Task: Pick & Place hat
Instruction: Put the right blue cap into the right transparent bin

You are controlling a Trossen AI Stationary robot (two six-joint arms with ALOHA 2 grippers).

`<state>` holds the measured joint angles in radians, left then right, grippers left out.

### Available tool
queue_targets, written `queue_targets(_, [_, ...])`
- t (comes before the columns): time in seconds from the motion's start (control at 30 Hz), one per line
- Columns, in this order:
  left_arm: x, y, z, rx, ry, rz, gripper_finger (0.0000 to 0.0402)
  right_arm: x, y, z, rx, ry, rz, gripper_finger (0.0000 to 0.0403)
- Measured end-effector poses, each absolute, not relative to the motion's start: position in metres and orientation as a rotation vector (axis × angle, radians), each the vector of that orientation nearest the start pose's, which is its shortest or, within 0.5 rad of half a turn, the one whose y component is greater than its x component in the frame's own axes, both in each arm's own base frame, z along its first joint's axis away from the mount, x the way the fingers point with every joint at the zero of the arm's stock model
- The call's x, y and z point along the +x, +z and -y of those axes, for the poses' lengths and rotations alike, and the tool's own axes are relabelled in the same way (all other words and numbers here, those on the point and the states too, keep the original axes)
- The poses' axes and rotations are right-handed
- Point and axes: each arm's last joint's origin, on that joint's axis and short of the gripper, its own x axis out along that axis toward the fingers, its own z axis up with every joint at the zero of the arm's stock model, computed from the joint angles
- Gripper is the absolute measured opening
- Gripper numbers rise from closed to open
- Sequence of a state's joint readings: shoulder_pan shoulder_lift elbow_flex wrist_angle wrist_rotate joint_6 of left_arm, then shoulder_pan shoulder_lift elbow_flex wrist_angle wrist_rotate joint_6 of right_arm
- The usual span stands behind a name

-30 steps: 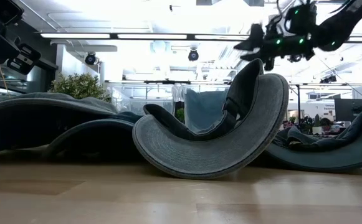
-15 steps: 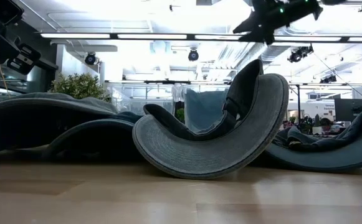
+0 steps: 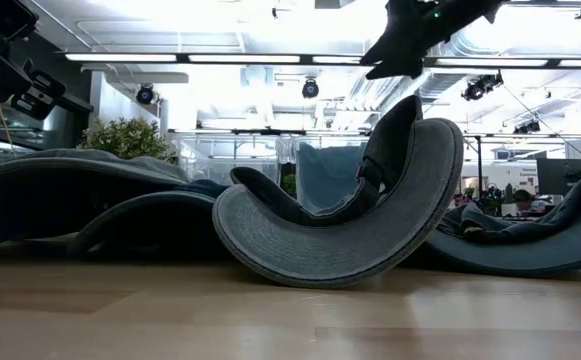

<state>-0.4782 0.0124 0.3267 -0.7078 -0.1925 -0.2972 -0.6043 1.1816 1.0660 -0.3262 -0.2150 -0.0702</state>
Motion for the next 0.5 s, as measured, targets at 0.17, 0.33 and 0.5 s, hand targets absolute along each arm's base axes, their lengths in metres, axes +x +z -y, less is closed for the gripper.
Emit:
queue_targets(0.17, [0.055,0.203,0.022,-0.161,-0.224,-0.411,0.0000,0.215,0.334,0.141,0.083,-0.363,-0.460,0.0281])
queue_targets(0.33, [0.055,0.203,0.022,-0.162,-0.224,-0.411,0.0000,0.212,0.335,0.145,0.081,-0.370,-0.458,0.0281])
queue_targets(0.5, [0.055,0.203,0.022,-0.162,-0.224,-0.411,0.0000,0.204,0.339,0.145,0.091,-0.347,-0.443,0.0281])
